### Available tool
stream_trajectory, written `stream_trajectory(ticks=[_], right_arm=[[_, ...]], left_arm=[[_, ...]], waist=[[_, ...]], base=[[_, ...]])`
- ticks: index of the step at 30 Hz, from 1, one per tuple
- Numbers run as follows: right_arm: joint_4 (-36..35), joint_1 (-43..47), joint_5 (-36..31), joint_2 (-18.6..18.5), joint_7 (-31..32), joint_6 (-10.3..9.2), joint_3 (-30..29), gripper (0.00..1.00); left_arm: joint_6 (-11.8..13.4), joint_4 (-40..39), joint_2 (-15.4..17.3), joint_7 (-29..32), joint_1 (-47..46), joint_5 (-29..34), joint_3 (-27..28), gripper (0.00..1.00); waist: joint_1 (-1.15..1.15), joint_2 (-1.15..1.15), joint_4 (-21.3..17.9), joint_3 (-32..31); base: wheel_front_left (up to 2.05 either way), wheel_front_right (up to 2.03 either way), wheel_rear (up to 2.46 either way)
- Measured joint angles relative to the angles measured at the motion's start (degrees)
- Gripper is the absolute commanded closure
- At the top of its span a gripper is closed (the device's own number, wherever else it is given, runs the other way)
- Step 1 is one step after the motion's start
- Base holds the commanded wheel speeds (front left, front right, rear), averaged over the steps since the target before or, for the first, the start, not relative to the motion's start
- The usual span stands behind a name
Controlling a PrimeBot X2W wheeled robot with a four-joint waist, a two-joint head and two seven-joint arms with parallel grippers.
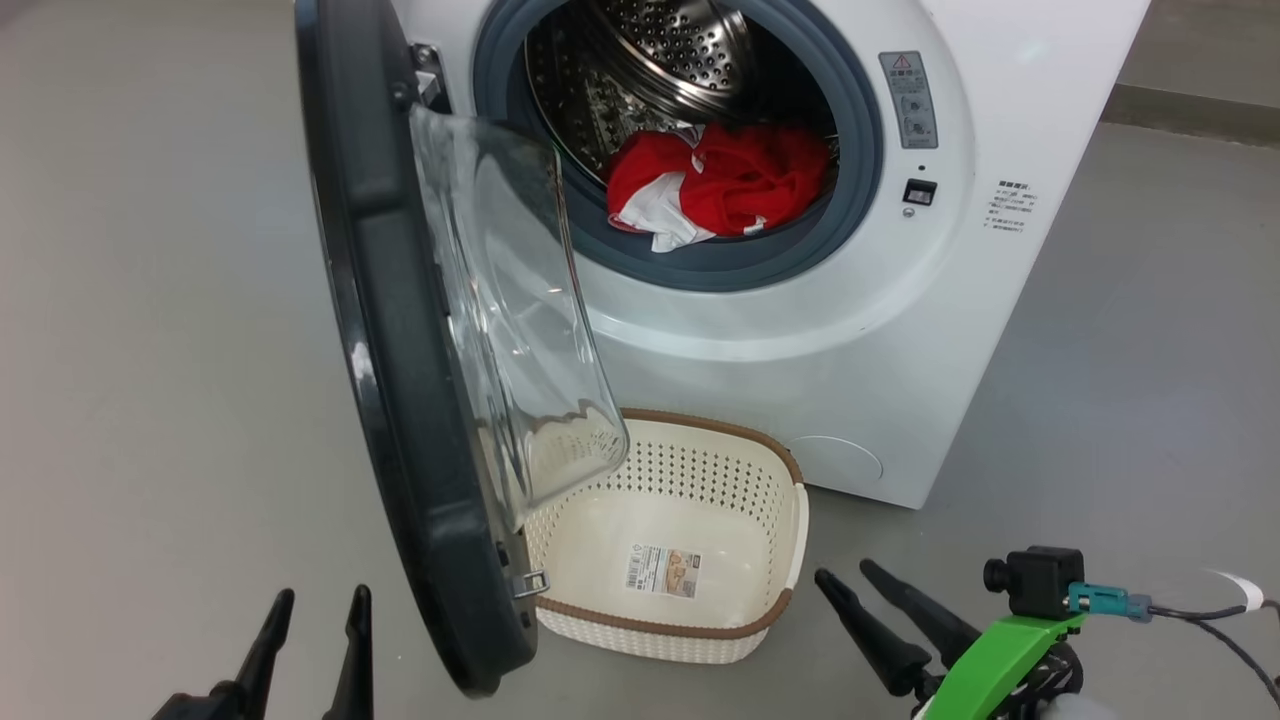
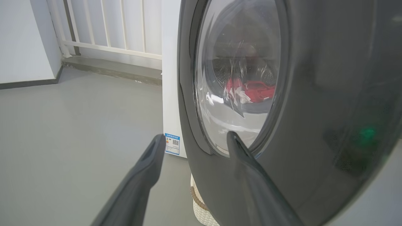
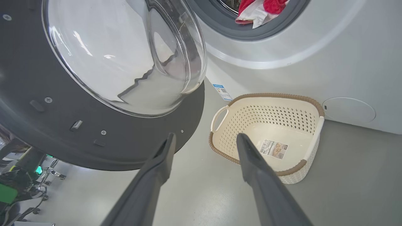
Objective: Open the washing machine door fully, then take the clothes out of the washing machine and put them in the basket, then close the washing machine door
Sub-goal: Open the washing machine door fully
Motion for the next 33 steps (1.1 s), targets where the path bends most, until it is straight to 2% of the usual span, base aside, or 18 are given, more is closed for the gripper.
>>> stream_trajectory(ticks=[6, 11, 16, 22, 29, 33], right_arm=[[3.4, -2.6, -4.5, 0.2, -4.0, 0.0, 1.1, 0.0], [1.6, -1.8, -13.4, 2.3, -4.1, 0.0, -9.1, 0.0], [-1.4, 4.6, -24.7, 5.4, -4.1, 0.0, -16.7, 0.0], [-5.3, 11.0, -35.0, 11.1, -4.2, 0.0, -27.6, 0.0], [-6.6, 15.3, -42.0, 15.1, -4.2, 0.0, -33.4, 0.0], [-6.7, 15.3, -44.6, 15.9, -4.2, 0.0, -35.9, 0.0]], left_arm=[[0.0, 0.2, 0.0, 0.0, 0.0, 0.0, 0.0, 0.0], [0.0, 0.2, -0.1, 0.0, -0.1, 0.0, 0.2, 0.0], [0.0, 0.2, -0.2, 0.0, -0.2, 0.0, 0.6, 0.0], [0.0, 0.2, -0.4, 0.0, -0.2, 0.0, 0.6, 0.0], [0.0, 0.2, -0.5, 0.0, -0.2, 0.0, 1.2, 0.0], [0.0, 0.2, -0.6, 0.0, -0.2, 0.2, 1.3, 0.0]], waist=[[0.0, 0.0, 0.3, 0.2], [0.0, 0.0, 0.5, 0.3], [0.0, 0.0, 0.7, 0.5], [0.0, 0.0, 0.9, 0.6], [0.0, 0.0, 0.5, 0.6], [0.0, 0.0, 0.3, 0.7]], base=[[0.0, 0.0, 0.0], [0.0, 0.0, 0.0], [0.0, 0.0, 0.0], [0.0, 0.0, 0.0], [0.0, 0.0, 0.0], [0.0, 0.0, 0.0]])
